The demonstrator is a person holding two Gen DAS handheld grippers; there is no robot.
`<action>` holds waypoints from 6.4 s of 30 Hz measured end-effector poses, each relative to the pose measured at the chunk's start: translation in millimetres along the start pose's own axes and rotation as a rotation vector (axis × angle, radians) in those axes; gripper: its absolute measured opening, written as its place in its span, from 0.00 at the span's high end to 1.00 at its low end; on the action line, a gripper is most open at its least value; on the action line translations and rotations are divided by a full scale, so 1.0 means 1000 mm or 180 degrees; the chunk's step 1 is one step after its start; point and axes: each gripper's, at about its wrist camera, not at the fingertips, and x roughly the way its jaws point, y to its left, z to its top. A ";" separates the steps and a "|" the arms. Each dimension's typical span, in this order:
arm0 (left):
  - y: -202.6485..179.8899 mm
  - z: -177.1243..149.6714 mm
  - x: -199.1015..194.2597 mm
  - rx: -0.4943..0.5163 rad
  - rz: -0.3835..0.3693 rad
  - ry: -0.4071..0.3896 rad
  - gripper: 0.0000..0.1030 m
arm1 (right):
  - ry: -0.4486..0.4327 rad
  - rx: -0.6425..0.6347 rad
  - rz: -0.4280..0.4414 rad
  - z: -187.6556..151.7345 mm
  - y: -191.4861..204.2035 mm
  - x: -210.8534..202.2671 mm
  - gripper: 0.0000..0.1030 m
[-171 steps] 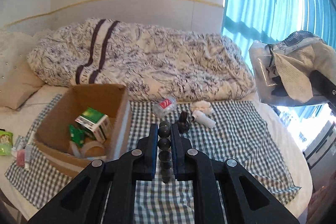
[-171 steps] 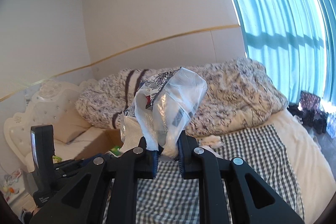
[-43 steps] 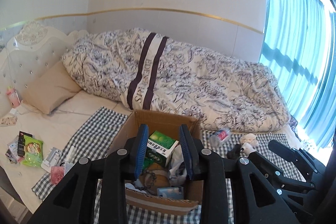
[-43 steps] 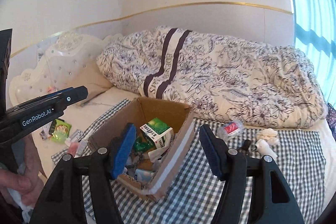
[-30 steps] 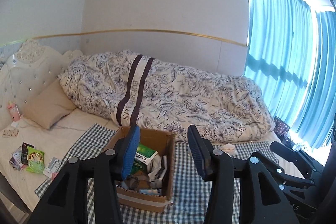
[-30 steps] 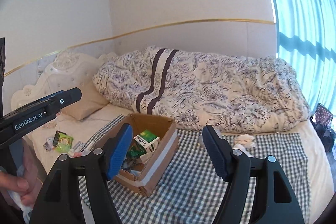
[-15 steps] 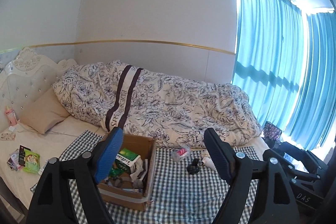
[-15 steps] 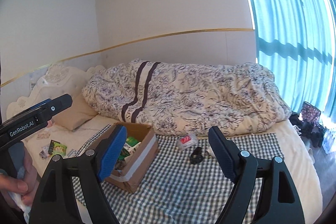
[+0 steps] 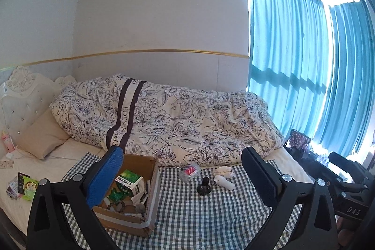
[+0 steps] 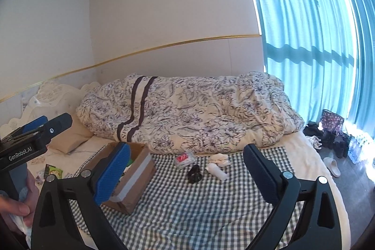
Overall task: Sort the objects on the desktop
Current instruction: 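Move both open tools back toward the remaining items on the checkered cloth, then grasp the black cup-shaped object with the left tool while the right tool grasps the white bottle, then lift the black object and white bottle with both tools toward the cardboard box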
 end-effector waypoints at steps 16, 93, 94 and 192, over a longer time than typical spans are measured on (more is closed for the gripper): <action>-0.036 -0.016 0.041 0.0115 -0.0105 0.0181 0.00 | 0.0089 -0.0026 -0.0187 -0.005 -0.040 0.015 0.00; -0.072 -0.256 0.468 0.0514 -0.0331 0.1891 0.00 | 0.1500 -0.0450 -0.0018 -0.196 -0.123 0.417 0.04; -0.071 -0.257 0.470 0.0489 -0.0352 0.1915 0.00 | 0.1536 -0.0453 -0.0016 -0.197 -0.123 0.420 0.05; 0.041 -0.067 0.049 0.0020 0.0050 0.0593 0.37 | 0.0259 -0.0439 0.0551 -0.061 0.062 0.054 0.71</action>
